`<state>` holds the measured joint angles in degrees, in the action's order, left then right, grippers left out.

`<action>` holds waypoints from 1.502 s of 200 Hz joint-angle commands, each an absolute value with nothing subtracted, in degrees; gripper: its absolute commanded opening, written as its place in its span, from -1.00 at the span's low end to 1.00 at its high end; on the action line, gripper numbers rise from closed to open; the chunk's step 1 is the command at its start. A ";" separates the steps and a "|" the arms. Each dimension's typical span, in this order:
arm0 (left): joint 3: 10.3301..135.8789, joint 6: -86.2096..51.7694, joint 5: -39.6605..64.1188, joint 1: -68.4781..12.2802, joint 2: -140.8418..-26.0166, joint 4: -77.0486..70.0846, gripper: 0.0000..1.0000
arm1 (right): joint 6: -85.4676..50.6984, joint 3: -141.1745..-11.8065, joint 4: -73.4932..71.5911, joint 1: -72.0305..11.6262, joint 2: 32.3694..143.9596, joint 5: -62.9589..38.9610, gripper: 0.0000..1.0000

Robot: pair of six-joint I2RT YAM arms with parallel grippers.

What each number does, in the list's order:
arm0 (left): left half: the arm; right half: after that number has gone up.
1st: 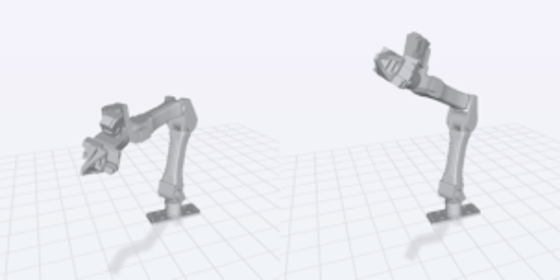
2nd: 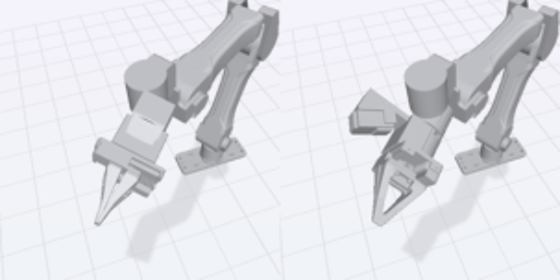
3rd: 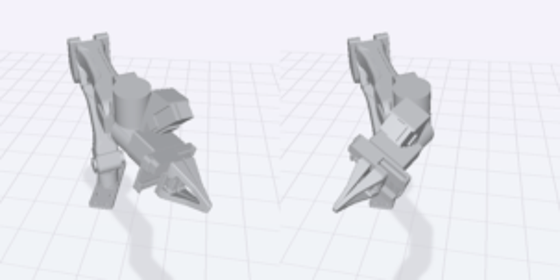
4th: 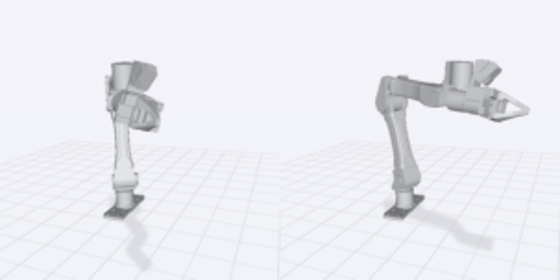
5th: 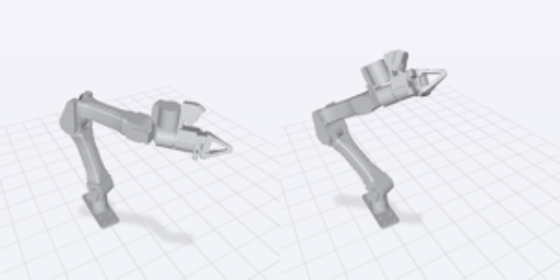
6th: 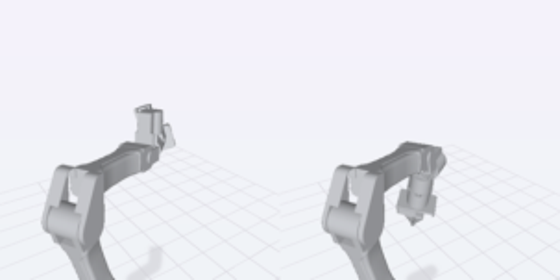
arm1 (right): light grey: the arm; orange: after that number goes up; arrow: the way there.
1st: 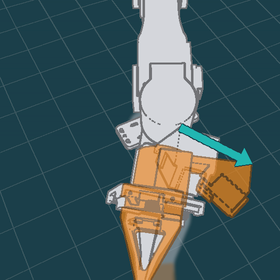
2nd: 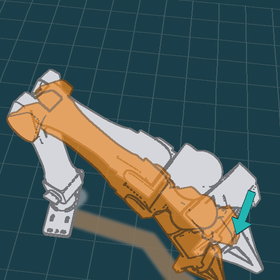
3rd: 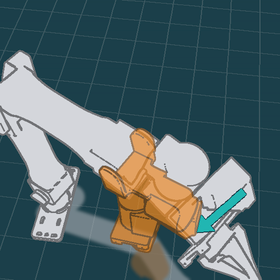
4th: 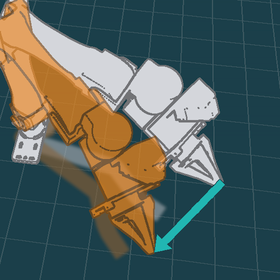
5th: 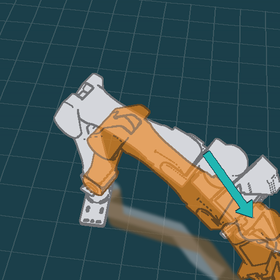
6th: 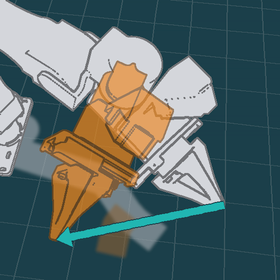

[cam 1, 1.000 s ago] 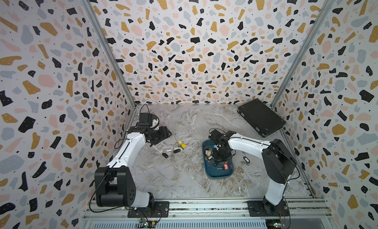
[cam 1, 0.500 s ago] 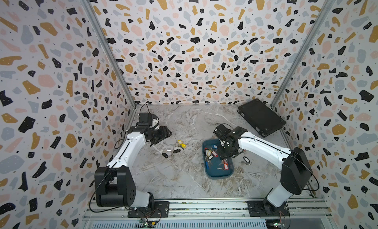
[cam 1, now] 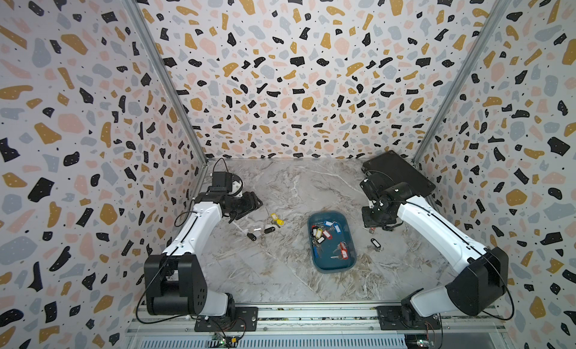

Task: Take the keys out of the storage box
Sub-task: Place the key at the center of the board.

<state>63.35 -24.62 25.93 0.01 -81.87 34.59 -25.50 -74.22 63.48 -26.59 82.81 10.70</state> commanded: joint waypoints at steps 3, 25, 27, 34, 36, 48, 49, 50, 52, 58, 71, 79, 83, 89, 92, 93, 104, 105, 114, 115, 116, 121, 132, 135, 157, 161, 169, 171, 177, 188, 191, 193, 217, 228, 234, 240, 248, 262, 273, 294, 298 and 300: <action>62.58 -23.76 27.11 0.09 -81.81 33.56 0.34 | -23.88 -69.80 66.03 -23.42 81.23 12.48 -1.00; 62.58 -23.74 27.41 0.09 -81.95 33.55 0.34 | -25.64 -63.79 63.59 -20.46 79.15 14.55 -1.00; 62.58 -23.73 27.42 0.11 -81.99 33.57 0.34 | -25.79 -63.41 63.34 -20.12 78.96 14.42 -1.00; 62.58 -23.76 27.57 0.07 -81.99 33.66 0.34 | -26.33 -61.64 62.22 -18.77 78.30 13.98 -1.00; 62.58 -23.78 27.61 0.08 -82.04 33.66 0.34 | -26.42 -61.07 61.96 -18.38 78.16 13.71 -1.00; 62.73 -23.78 28.01 0.09 -82.34 33.80 0.34 | -26.79 -58.61 59.61 -15.96 77.75 12.13 -1.00; 62.74 -23.75 28.03 0.09 -82.35 33.82 0.34 | -26.80 -58.40 59.42 -15.76 77.76 11.95 -1.00; 62.75 -23.79 28.03 0.09 -82.35 33.83 0.34 | -26.80 -58.25 59.29 -15.53 77.73 11.78 -1.00; 62.75 -23.74 28.08 0.09 -82.37 33.79 0.34 | -26.81 -57.96 58.94 -15.07 77.73 11.47 -1.00; 62.75 -23.73 28.21 0.09 -82.47 33.84 0.34 | -26.81 -57.25 57.98 -13.83 77.90 10.56 -1.00; 62.75 -23.78 28.26 0.13 -82.37 33.92 0.34 | -26.89 -56.26 56.49 -11.61 78.66 9.68 -1.00; 62.67 -23.81 28.30 0.04 -82.40 33.84 0.34 | -26.81 -55.84 55.48 -10.11 79.24 9.27 -1.00; 62.67 -23.74 28.40 0.02 -82.36 33.80 0.34 | -26.81 -55.74 55.03 -9.39 79.57 9.07 -1.00; 62.67 -23.76 28.41 0.04 -82.33 33.80 0.34 | -26.72 -55.56 54.23 -8.39 80.07 8.50 -1.00; 62.67 -23.72 28.41 0.01 -82.35 33.77 0.34 | -26.64 -55.47 53.87 -8.05 80.33 8.38 -1.00; 62.67 -23.73 28.45 0.00 -82.31 33.76 0.34 | -26.64 -55.47 53.74 -7.80 80.42 8.28 -1.00; 62.67 -23.71 28.45 0.05 -82.34 33.89 0.34 | -26.54 -55.59 52.90 -6.37 81.47 7.91 -1.00; 62.67 -23.68 28.42 0.07 -82.39 33.91 0.34 | -26.54 -55.61 52.91 -6.22 81.56 7.91 -1.00; 62.75 -23.64 28.39 0.00 -82.40 34.01 0.35 | -26.46 -55.79 52.68 -5.26 82.22 8.32 -1.00; 62.75 -23.64 28.39 0.00 -82.42 34.01 0.35 | -26.46 -55.80 52.66 -5.18 82.29 8.38 -0.99; 62.75 -23.60 28.39 0.00 -82.43 34.06 0.35 | -26.46 -55.80 52.66 -5.05 82.32 8.45 -0.96; 62.75 -23.59 28.49 0.06 -82.47 34.10 0.35 | -26.47 -55.95 52.78 -4.69 82.59 8.74 -0.82; 62.81 -23.59 28.52 0.01 -82.49 34.02 0.35 | -26.37 -55.99 52.84 -3.81 82.64 9.05 -0.37; 62.84 -23.57 28.48 0.00 -82.52 34.09 0.35 | -26.43 -55.98 53.00 -3.62 82.58 9.15 -0.26; 62.84 -23.51 28.57 0.00 -82.48 34.04 0.36 | -26.50 -56.15 54.24 -3.04 81.13 10.62 0.06; 62.84 -23.55 28.61 0.00 -82.48 34.07 0.36 | -26.41 -56.29 54.58 -3.07 80.83 10.94 0.07; 62.84 -23.53 28.59 0.05 -82.47 34.09 0.36 | -26.30 -56.62 55.47 -3.05 80.22 11.42 0.09; 62.84 -23.50 28.59 0.06 -82.45 34.03 0.36 | -26.28 -56.72 55.66 -2.94 80.08 11.56 0.09; 62.84 -23.52 28.59 0.00 -82.44 34.10 0.36 | -26.16 -57.06 56.26 -2.98 79.57 11.69 0.09; 62.84 -23.52 28.65 0.00 -82.44 34.01 0.36 | -25.33 -57.55 56.73 -2.99 78.43 10.79 -0.02; 62.84 -23.47 28.72 0.00 -82.44 34.01 0.36 | -24.91 -57.71 56.83 -3.04 78.14 10.28 -0.07; 62.84 -23.47 28.73 0.07 -82.49 33.99 0.36 | -24.66 -57.85 56.86 -3.00 77.89 9.93 -0.11; 62.75 -23.60 28.79 0.01 -82.49 33.93 0.36 | -21.50 -59.69 56.60 -3.14 75.33 1.81 -0.45; 62.75 -23.58 28.93 0.04 -82.60 33.80 0.36 | -20.48 -60.99 56.93 -3.92 74.74 -1.62 -0.48; 62.75 -23.63 29.07 0.00 -82.50 33.74 0.36 | -19.96 -61.71 57.34 -4.91 74.59 -2.40 -0.48; 62.71 -23.57 29.30 0.00 -82.46 33.62 0.36 | -19.51 -62.53 58.14 -6.14 74.74 -2.48 -0.48; 62.58 -23.53 29.45 0.00 -82.31 33.33 0.36 | -19.18 -63.66 59.34 -7.82 75.30 -2.05 -0.45; 62.49 -23.15 28.92 -0.70 -81.79 33.20 0.35 | -18.79 -64.50 60.88 -9.78 76.02 -2.12 -0.37; 62.47 -22.53 28.20 -2.02 -81.27 33.05 0.35 | -18.81 -64.13 61.01 -10.02 75.79 -3.38 -0.34; 63.07 -19.88 24.09 -8.42 -80.08 34.04 0.35 | -18.49 -62.50 61.52 -10.02 73.11 -2.96 -0.34; 63.30 -19.51 23.04 -9.91 -79.90 34.48 0.35 | -18.27 -62.28 61.91 -10.02 72.45 -2.43 -0.34; 63.42 -19.45 22.57 -10.65 -79.85 34.74 0.35 | -18.15 -62.24 62.17 -10.02 72.10 -2.10 -0.34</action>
<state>63.35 -23.11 26.35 -4.05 -82.08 34.35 -19.62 -63.13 57.95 -10.15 75.94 -2.22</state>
